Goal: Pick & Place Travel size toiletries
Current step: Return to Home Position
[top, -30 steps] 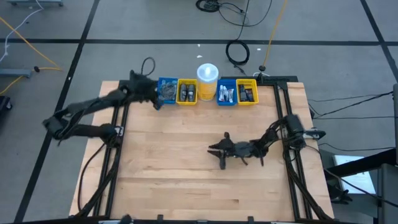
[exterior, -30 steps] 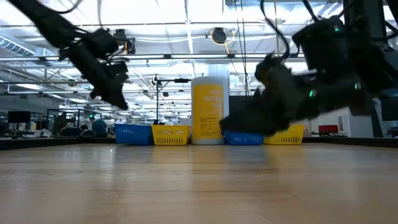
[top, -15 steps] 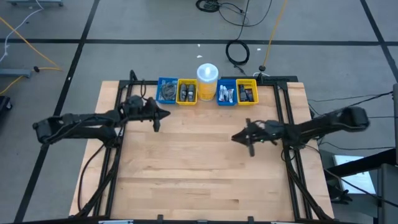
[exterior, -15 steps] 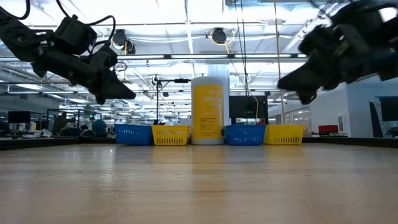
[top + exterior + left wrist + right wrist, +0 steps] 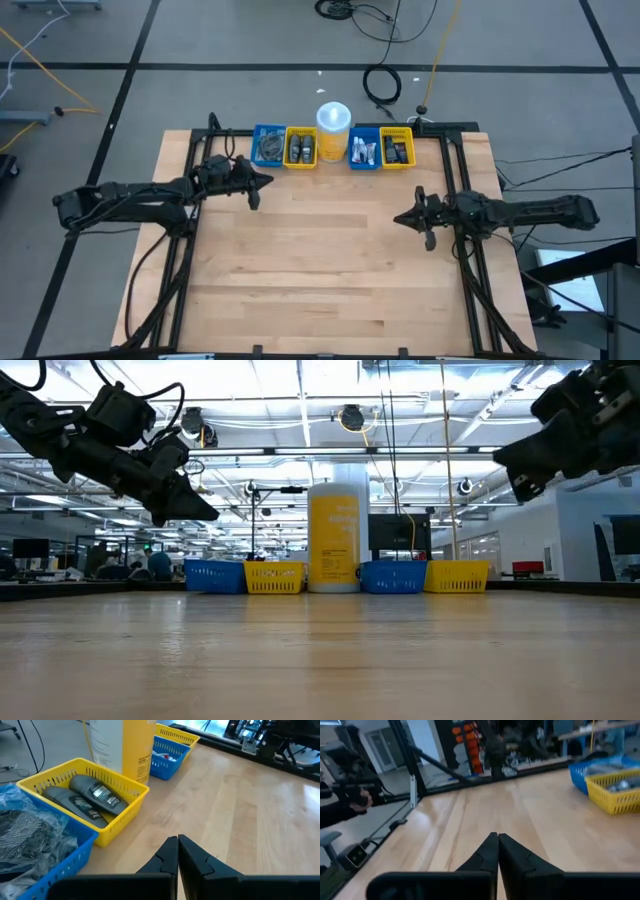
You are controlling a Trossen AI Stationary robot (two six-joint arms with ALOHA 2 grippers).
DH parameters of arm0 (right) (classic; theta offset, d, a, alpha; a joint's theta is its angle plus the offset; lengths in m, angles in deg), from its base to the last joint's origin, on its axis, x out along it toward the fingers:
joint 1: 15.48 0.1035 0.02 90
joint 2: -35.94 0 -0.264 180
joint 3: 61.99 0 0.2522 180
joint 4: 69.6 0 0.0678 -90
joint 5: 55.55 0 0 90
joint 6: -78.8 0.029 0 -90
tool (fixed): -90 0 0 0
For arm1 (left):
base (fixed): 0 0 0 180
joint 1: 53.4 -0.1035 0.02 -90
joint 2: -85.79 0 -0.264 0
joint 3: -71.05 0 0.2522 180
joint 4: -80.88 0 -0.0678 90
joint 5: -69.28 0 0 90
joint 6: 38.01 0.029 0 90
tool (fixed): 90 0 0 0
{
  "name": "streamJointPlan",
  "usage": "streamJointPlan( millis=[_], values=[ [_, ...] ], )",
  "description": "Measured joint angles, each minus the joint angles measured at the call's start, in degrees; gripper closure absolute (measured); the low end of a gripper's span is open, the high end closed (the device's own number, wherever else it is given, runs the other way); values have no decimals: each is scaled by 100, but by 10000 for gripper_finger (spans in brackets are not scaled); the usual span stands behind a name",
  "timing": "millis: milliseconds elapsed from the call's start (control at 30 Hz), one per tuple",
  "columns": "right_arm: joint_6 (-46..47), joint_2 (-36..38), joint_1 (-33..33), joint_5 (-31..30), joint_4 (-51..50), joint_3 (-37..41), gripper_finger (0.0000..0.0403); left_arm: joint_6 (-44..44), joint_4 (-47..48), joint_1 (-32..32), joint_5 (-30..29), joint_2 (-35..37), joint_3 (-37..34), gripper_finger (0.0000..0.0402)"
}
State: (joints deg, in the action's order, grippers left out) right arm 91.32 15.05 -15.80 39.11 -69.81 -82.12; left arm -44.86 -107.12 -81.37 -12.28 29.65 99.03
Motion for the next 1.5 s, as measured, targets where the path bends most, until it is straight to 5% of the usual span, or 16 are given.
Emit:
streamJointPlan(
  millis=[400, 867, 1000, 1267, 1500],
  values=[
    [-169, 2060, 2, 13, -927, 512, 402, -236, 0, 0, -5, -2, 0, 394],
    [-633, 1993, 4, 136, -1137, 542, 402, -170, 25, 9, 40, -3, 0, 394],
    [-628, 1972, 4, 138, -1144, 547, 400, 433, 105, 9, 575, 125, 0, 394],
    [-619, 1970, 4, 137, -1138, 551, 401, 931, 895, -236, 1391, 1356, -2, 398],
    [-617, 1970, 4, 136, -1131, 553, 401, 438, 1008, 75, 1037, 2718, -583, 400]
  ],
)
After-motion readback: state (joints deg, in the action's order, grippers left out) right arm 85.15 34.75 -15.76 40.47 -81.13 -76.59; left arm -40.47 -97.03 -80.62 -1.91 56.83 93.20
